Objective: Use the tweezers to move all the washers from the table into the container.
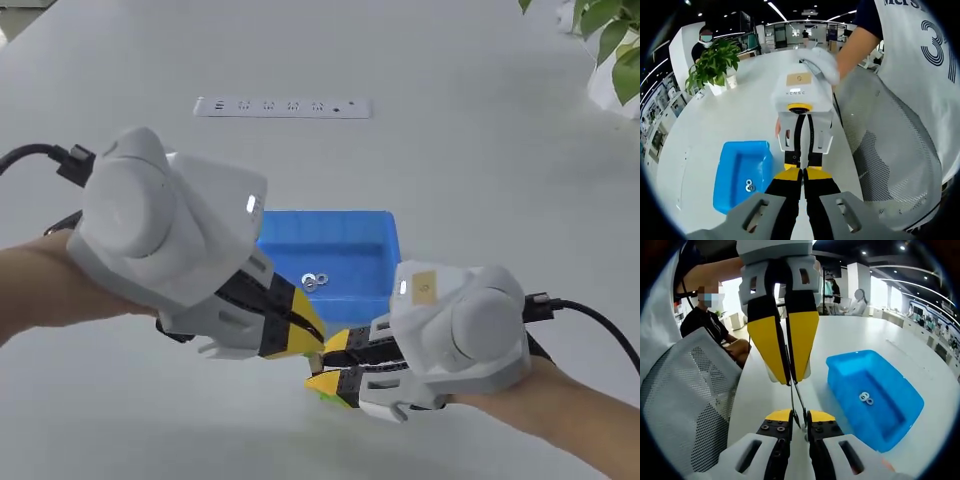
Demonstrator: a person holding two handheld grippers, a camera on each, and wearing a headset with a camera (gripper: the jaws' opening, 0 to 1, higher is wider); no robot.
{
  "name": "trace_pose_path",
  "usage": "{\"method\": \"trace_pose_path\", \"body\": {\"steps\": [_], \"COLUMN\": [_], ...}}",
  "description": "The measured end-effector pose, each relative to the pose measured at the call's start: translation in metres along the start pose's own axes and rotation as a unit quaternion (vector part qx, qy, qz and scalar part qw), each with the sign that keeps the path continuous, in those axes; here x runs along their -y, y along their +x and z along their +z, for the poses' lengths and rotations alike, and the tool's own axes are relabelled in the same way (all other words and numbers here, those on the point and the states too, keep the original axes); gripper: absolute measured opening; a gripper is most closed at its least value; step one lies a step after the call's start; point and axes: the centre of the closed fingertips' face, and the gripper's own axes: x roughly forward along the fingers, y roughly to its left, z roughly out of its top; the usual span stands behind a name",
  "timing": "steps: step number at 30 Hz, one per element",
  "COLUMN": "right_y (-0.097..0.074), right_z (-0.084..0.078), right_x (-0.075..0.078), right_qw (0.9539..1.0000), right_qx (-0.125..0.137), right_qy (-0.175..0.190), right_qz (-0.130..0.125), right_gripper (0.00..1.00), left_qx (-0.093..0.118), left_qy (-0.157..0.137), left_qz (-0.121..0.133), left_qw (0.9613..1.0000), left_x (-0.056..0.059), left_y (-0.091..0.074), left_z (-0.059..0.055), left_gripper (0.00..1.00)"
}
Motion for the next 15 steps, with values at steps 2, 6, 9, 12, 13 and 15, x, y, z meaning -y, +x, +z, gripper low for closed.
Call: {"method": "trace_pose_path", "body": {"steps": [2, 6, 9, 12, 13, 15], "right_y": [-0.0001, -0.0001, 0.0001, 0.0001, 0.0001, 0.0001], "right_z": [-0.0006, -0.0021, -0.0025, -0.0027, -0.0029, -0.0028], "right_x": [-0.0004, -0.0007, -0.0007, -0.0011, -0.001, -0.0014], "right_qw": [1.0, 1.0, 1.0, 1.0, 1.0, 1.0], "right_qx": [-0.001, -0.004, -0.005, -0.003, -0.003, -0.003], "right_qy": [-0.001, -0.003, -0.002, -0.001, -0.001, -0.002], "right_qz": [0.0, -0.001, -0.001, 0.0, 0.0, 0.0], "right_gripper": [0.12, 0.12, 0.12, 0.12, 0.11, 0.11], "left_qx": [0.002, 0.002, 0.002, 0.001, 0.001, 0.0], "left_qy": [-0.001, 0.0, -0.001, -0.002, -0.002, -0.003], "left_qz": [-0.002, -0.003, -0.004, -0.004, -0.003, -0.004], "left_qw": [1.0, 1.0, 1.0, 1.0, 1.0, 1.0], "left_x": [0.0013, 0.0025, 0.0029, 0.003, 0.003, 0.0033], "left_y": [0.0008, 0.0016, 0.0017, 0.0016, 0.0015, 0.0015], "left_z": [0.001, 0.002, 0.002, 0.0016, 0.0015, 0.0012], "left_gripper": [0.05, 0.05, 0.05, 0.05, 0.05, 0.05]}}
